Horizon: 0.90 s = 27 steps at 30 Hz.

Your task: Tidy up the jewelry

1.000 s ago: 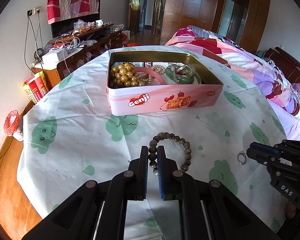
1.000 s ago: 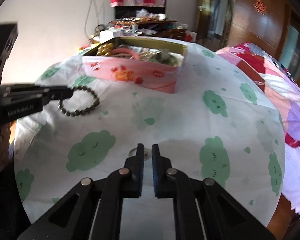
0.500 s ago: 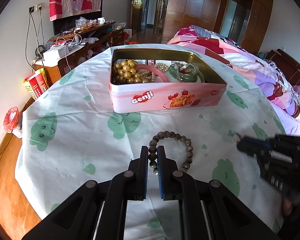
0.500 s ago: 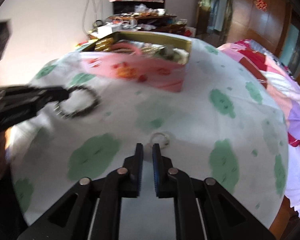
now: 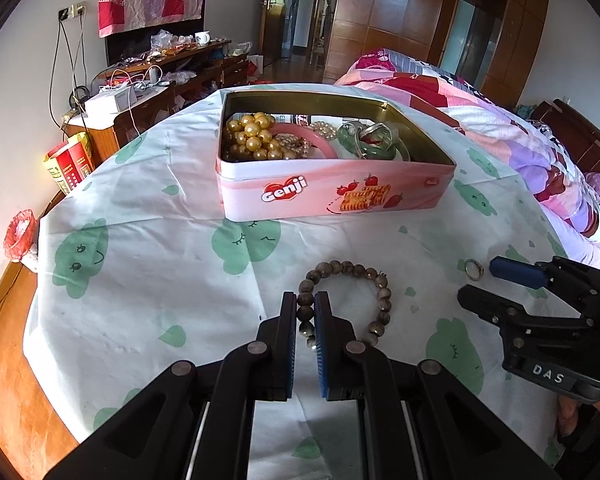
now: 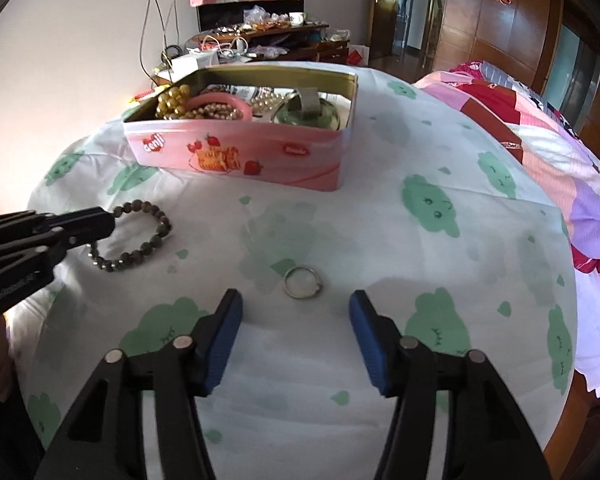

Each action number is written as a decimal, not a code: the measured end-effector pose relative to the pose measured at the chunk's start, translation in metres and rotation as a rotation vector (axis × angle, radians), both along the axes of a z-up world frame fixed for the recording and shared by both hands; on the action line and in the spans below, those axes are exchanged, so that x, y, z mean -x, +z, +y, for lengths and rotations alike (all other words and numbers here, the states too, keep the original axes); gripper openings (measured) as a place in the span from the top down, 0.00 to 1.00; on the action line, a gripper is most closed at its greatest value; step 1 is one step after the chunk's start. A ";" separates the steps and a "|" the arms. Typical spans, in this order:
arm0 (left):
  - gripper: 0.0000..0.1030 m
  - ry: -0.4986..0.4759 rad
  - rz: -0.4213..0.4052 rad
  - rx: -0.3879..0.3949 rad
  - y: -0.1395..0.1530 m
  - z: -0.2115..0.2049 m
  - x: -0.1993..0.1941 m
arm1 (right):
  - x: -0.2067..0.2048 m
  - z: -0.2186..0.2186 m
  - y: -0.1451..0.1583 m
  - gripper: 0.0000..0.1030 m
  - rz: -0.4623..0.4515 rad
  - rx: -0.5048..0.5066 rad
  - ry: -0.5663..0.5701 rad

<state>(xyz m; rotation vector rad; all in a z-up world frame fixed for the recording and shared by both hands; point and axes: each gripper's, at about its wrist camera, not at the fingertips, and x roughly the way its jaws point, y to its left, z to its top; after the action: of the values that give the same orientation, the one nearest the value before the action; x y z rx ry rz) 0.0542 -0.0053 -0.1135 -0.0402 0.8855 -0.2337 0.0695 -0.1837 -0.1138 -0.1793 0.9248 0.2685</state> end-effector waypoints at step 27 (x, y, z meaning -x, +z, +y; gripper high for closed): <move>0.92 0.001 0.011 0.007 -0.002 0.006 -0.002 | -0.006 0.001 0.003 0.56 -0.008 0.035 0.112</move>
<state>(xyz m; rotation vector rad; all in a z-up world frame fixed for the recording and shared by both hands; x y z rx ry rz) 0.0562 0.0002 -0.1155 -0.0481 0.8958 -0.2359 0.0757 -0.1830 -0.1113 -0.2644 0.9129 0.3548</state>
